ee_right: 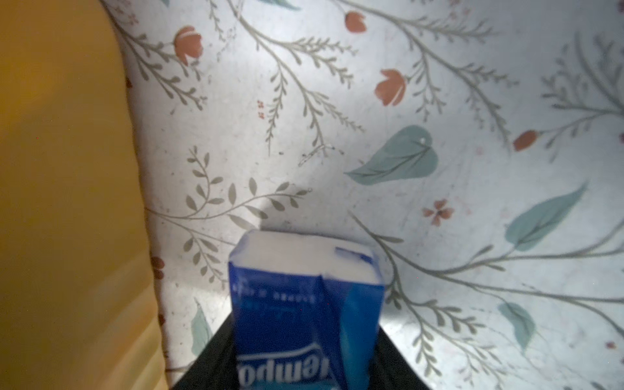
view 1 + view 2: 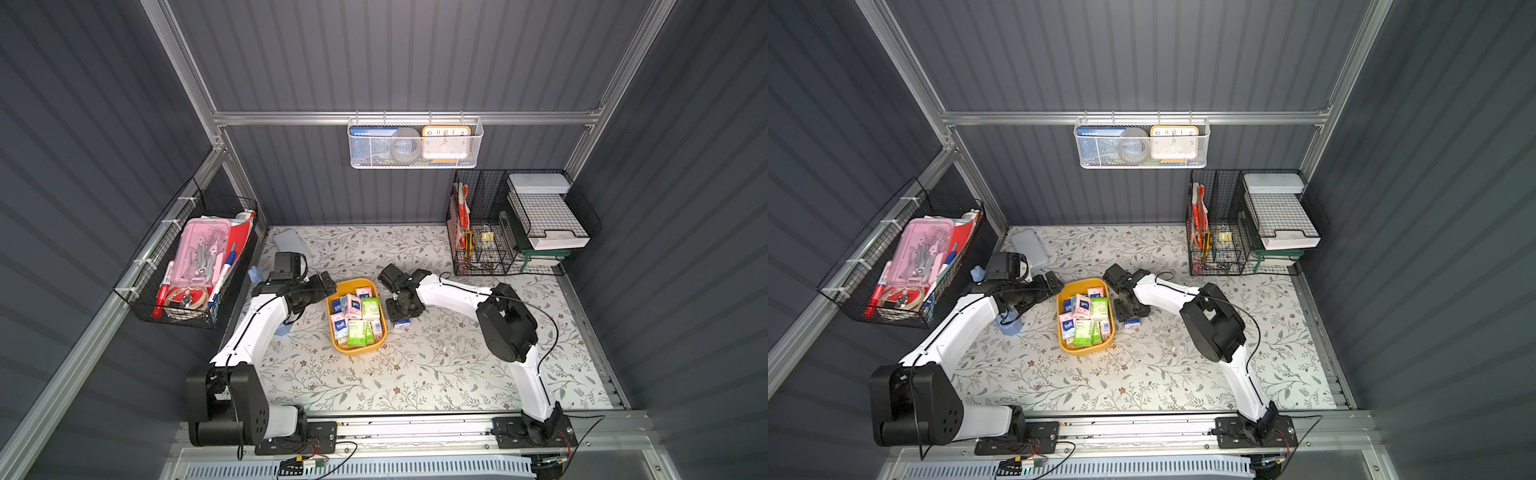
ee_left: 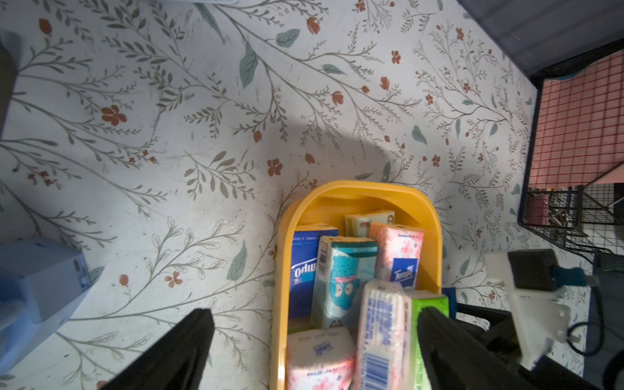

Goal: Put the pocket tissues into the storage box
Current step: Pick up the pocket tissues from the center of the board, then place the pocket tissues in the storage box.

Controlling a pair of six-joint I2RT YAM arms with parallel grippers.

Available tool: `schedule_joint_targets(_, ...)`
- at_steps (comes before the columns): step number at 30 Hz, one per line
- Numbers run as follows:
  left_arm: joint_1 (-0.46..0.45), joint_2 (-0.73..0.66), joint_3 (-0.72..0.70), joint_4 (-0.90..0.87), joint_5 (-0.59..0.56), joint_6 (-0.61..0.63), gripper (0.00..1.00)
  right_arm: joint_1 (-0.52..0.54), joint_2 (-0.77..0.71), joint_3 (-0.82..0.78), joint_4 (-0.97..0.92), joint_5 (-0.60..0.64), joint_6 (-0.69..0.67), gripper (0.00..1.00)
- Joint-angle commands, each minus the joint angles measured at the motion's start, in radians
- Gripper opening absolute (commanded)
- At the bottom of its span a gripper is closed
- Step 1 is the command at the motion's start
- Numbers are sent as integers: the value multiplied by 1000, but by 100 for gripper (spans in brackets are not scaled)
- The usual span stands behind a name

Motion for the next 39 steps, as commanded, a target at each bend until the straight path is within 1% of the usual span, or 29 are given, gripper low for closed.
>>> schedule_joint_targets(1,9,11,-21,76,-33,-54,99,-1,-76,27,-46,32,-23,50)
schedule_joint_targets(8,21,38,-61,146,-75,-127,99,10,-131,114,-108,11,-36,50)
schedule_joint_targets(14,23,74,-121,284,-5,-199,99,58,-126,198,-84,-60,-24,50)
schedule_joint_targets(19,25,137,-150,380,53,-242,99,98,-72,276,-34,-78,-20,50)
schedule_joint_targets(24,25,181,-175,453,95,-261,99,104,-24,348,-36,-113,-10,50)
schedule_joint_targets(26,24,187,-189,484,120,-292,99,108,-24,355,-38,-120,-7,50)
schedule_joint_targets(32,22,185,-264,630,185,-442,99,122,-59,321,-35,-126,-1,50)
schedule_joint_targets(33,21,185,-272,650,216,-462,99,125,-70,306,-25,-132,1,50)
schedule_joint_targets(36,5,190,-277,676,249,-499,99,137,-88,278,5,-149,10,50)
schedule_joint_targets(39,-24,193,-274,694,252,-522,99,147,-80,275,16,-142,8,50)
